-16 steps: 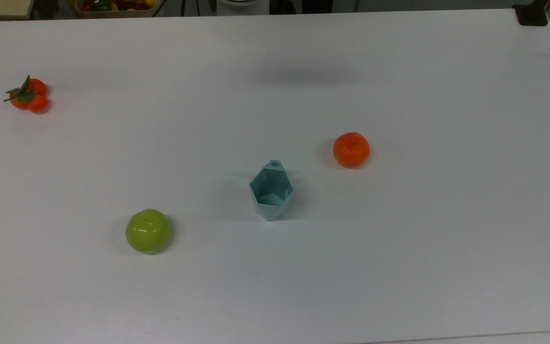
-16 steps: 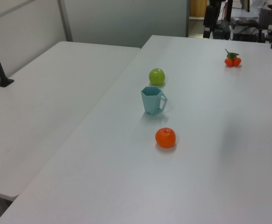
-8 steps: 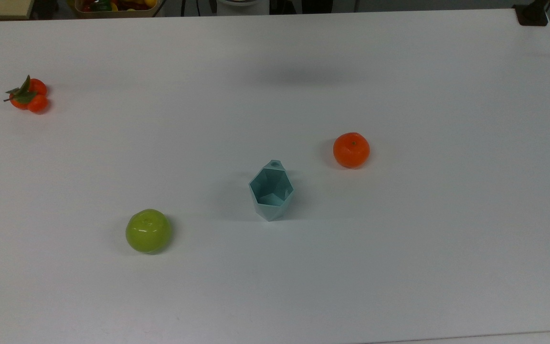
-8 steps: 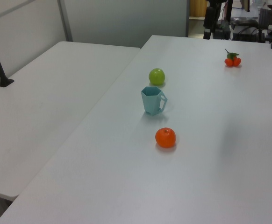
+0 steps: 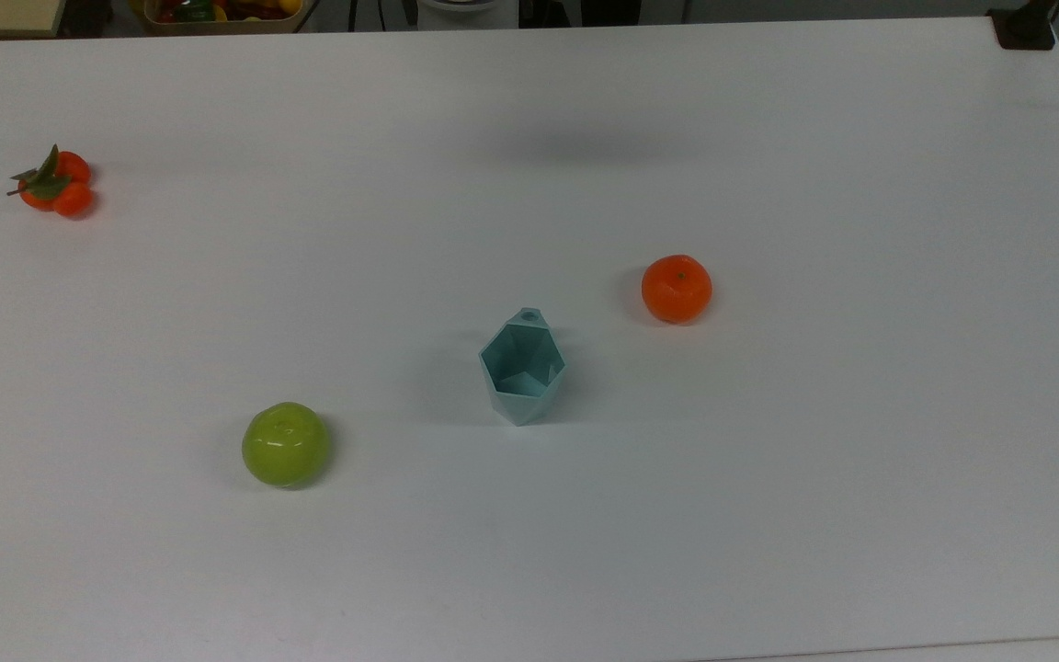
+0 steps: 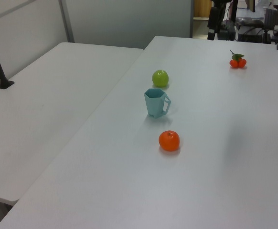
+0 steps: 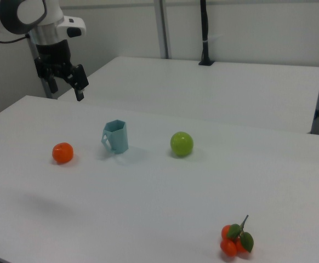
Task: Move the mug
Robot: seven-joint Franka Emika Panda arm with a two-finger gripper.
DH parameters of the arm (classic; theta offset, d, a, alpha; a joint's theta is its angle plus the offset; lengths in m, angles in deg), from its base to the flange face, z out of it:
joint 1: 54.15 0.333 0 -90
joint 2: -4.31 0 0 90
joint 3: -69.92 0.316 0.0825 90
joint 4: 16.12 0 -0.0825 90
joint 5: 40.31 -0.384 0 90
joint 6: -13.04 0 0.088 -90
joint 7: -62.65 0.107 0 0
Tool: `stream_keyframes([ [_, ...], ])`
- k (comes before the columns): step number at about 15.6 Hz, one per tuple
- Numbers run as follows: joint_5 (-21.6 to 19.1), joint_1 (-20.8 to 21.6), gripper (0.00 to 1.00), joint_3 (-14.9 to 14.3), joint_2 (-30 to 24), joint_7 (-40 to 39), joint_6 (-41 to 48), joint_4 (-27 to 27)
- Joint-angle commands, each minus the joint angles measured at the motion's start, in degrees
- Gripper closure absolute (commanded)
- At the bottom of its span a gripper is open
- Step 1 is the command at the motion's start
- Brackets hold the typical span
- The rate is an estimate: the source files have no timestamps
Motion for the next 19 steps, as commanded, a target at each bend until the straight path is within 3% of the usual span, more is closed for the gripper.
stream_keyframes([
  [1,1.2,1.43,0.0,-0.81,2.06,7.09,-1.69,1.42],
  [11,4.19,5.12,0.0,0.33,7.25,28.8,-15.73,0.99],
  [19,9.2,6.79,0.0,0.33,14.54,29.26,-24.88,-0.33],
])
